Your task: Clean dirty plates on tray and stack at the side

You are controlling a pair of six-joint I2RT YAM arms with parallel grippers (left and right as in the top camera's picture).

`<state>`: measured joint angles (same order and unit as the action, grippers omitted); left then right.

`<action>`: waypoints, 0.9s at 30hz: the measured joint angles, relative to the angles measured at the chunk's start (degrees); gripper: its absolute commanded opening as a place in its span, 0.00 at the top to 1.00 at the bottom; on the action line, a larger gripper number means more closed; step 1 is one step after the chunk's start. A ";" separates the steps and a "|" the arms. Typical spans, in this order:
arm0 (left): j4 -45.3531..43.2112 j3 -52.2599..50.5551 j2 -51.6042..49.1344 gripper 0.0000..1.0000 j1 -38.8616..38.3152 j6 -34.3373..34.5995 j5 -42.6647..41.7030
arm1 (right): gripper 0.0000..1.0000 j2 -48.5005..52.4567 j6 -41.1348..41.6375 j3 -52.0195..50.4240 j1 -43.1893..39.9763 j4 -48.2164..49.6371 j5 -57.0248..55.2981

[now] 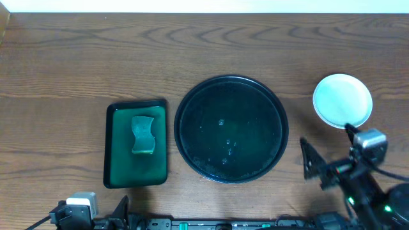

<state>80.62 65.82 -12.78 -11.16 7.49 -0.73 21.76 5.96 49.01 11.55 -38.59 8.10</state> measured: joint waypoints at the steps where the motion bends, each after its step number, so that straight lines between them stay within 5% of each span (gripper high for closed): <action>1: 0.02 0.02 0.00 0.18 0.00 0.00 0.00 | 0.01 -1.53 1.11 -3.65 -0.37 4.98 -0.02; 7: 0.07 0.02 0.00 0.18 0.00 0.00 -0.02 | 0.01 -12.44 6.12 -21.64 -4.85 28.24 1.77; 15: 0.04 0.02 0.00 0.18 0.00 0.00 -0.02 | 0.01 -20.44 8.35 -35.89 -6.99 45.62 2.45; 27: 0.04 0.02 0.00 0.18 0.00 0.00 -0.02 | 0.01 -20.94 14.23 -46.12 -7.32 59.21 -2.25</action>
<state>80.66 65.84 -12.78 -11.16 7.49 -0.75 0.82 20.18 2.90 4.23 20.62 5.85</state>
